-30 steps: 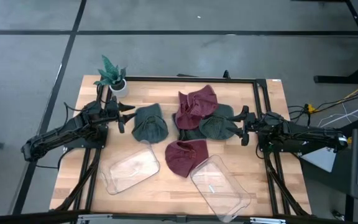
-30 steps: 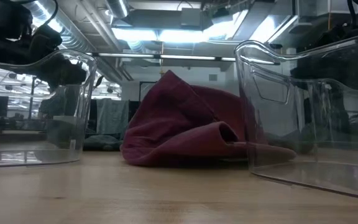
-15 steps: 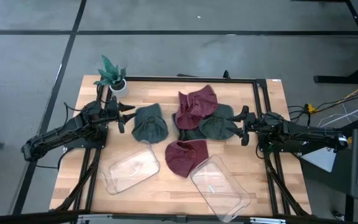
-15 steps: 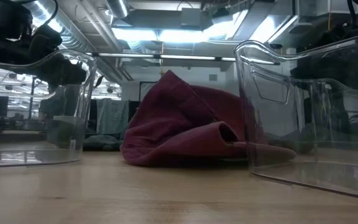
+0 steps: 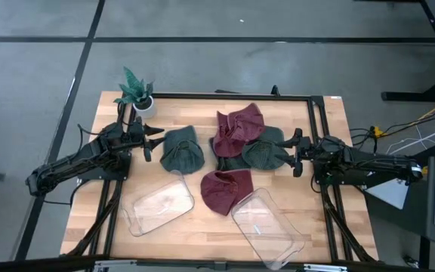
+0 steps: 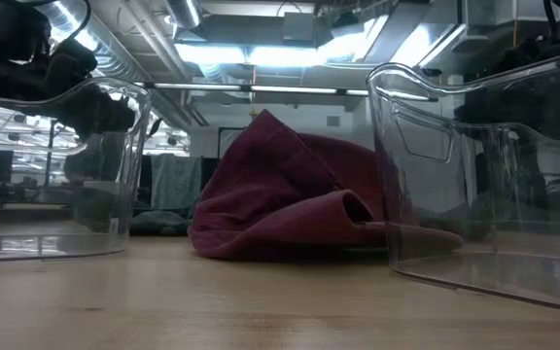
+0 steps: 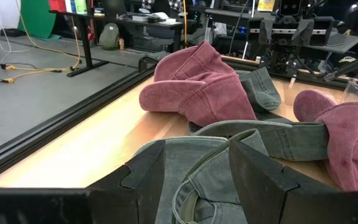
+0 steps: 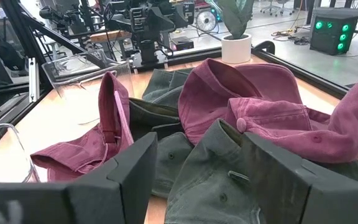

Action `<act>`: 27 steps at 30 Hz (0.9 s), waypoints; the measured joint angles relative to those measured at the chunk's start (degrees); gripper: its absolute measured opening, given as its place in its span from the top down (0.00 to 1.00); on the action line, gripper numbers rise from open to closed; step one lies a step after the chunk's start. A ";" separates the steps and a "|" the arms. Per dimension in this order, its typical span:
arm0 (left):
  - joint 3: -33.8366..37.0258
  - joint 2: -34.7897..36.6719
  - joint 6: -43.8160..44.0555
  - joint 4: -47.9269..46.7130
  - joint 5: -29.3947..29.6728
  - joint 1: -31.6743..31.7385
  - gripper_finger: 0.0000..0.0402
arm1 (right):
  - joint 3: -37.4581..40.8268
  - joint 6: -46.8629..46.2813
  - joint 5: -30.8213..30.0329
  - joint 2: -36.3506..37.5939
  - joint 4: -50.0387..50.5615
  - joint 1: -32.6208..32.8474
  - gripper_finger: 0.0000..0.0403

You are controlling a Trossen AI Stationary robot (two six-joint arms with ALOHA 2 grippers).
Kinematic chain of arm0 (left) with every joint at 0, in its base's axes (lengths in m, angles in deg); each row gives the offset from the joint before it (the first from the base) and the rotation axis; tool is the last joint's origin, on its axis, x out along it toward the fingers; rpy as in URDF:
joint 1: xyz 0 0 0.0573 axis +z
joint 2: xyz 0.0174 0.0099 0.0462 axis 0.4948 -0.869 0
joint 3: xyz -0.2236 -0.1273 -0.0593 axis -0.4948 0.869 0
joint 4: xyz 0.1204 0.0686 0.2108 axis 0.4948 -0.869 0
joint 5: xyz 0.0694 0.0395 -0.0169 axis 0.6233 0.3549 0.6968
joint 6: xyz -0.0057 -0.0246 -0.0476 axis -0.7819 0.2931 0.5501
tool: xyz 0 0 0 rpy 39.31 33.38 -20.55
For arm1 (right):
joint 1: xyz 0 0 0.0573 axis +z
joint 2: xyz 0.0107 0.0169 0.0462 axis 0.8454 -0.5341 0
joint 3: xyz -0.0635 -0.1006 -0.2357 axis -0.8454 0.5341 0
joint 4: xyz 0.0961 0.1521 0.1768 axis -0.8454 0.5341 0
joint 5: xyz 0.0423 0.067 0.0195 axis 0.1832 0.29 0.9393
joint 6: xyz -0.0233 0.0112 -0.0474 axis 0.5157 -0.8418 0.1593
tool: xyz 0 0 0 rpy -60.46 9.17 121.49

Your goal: Pick & Place hat

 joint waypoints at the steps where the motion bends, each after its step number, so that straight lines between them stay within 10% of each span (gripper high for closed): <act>1: -0.02 0.00 0.00 0.00 0.02 0.00 0.57 | -0.02 0.00 0.01 -0.01 -0.48 -0.01 0.42; 27: 0.00 0.02 0.00 0.00 0.00 0.00 0.57 | -22.29 -18.12 -1.03 -8.51 15.46 0.00 0.42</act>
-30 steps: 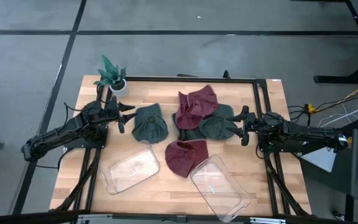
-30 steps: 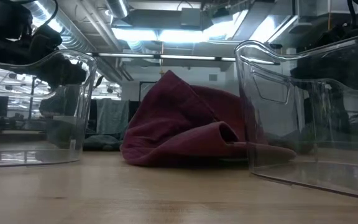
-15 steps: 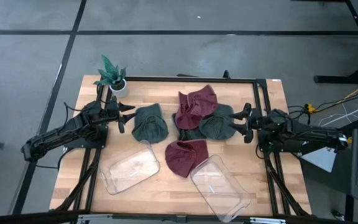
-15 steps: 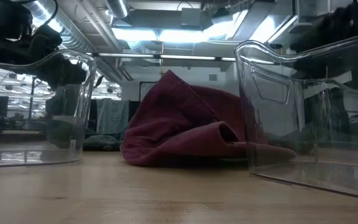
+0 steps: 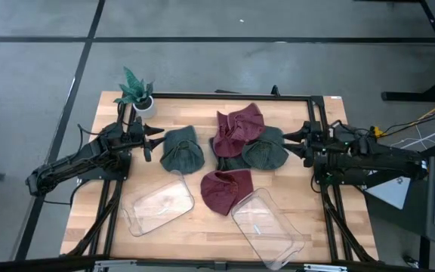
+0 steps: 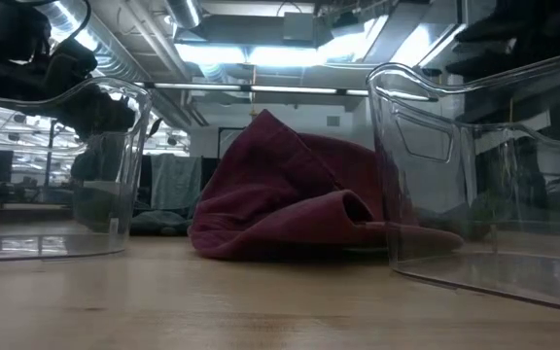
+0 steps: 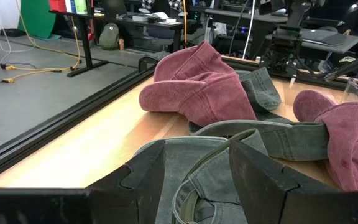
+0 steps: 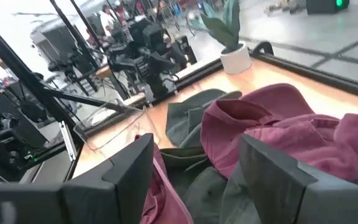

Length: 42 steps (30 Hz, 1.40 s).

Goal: Pick & Place hat
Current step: Put the top red cap into the left transparent bin

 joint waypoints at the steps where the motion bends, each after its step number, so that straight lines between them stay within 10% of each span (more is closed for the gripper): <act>1: -0.01 0.00 0.00 0.00 0.01 0.00 0.57 | -1.30 -0.27 0.00 -1.28 0.75 0.00 0.42; 23: 0.00 0.00 0.00 0.00 0.00 0.01 0.57 | -27.24 0.71 0.00 -34.11 3.42 1.99 0.42; 42: -0.01 -0.01 0.00 0.00 0.00 0.02 0.57 | -33.31 29.93 -1.52 -52.69 9.87 8.45 0.42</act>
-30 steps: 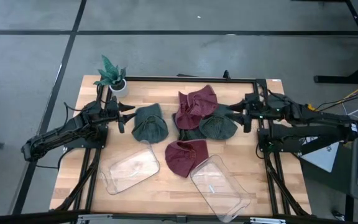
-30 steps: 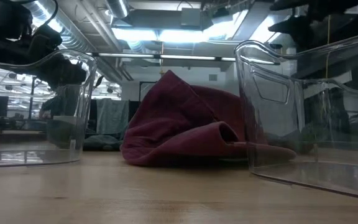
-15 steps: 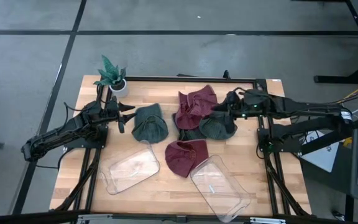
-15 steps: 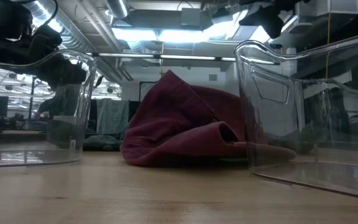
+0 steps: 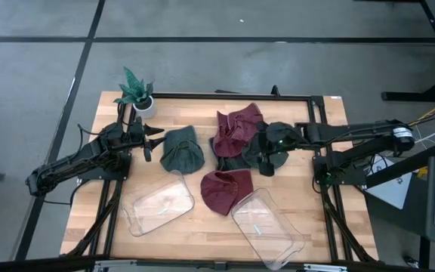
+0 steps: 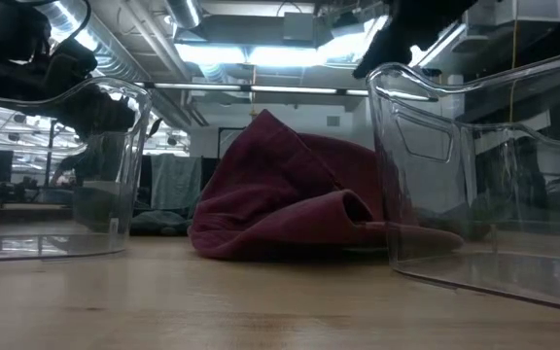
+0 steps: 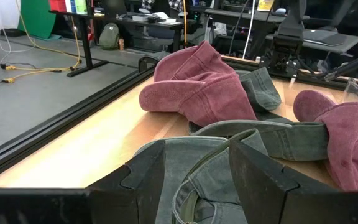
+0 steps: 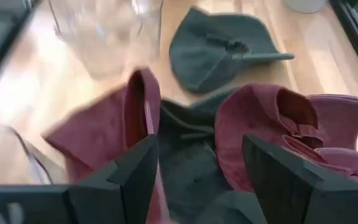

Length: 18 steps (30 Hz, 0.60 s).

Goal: Pick & Place hat
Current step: Put the top red cap into the left transparent bin

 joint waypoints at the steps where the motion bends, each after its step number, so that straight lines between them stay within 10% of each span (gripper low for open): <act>1: -0.01 -0.01 0.00 0.00 0.00 0.00 0.57 | 0.00 1.29 -1.64 -0.55 0.26 0.21 0.42; 9: 0.00 0.00 0.00 0.00 0.00 -0.01 0.57 | -0.02 3.39 -18.03 -4.51 1.67 0.45 0.42; 18: 0.00 0.00 0.00 0.00 0.00 -0.02 0.57 | -0.02 3.45 -18.91 -12.13 2.63 -0.25 0.42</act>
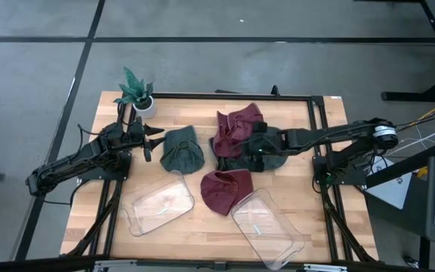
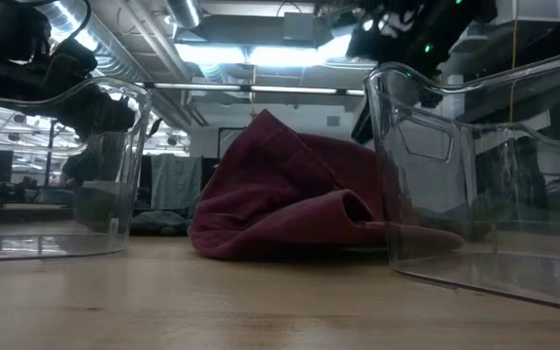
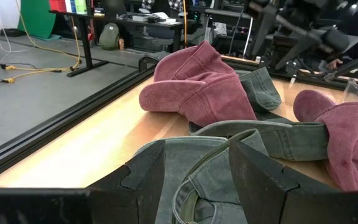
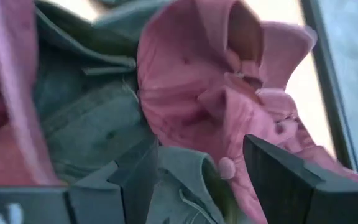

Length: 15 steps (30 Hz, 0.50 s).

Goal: Pick & Place hat
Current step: Put the top red cap into the left transparent bin

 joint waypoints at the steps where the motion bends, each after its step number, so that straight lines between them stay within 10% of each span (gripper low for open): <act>1: 0.00 0.00 0.00 0.00 0.00 0.01 0.57 | 0.00 0.00 -0.04 -0.83 -0.19 -0.34 0.42; 15: -0.01 -0.01 0.00 0.00 0.00 0.00 0.57 | 0.00 -2.24 -10.45 -6.10 -4.50 -2.59 0.42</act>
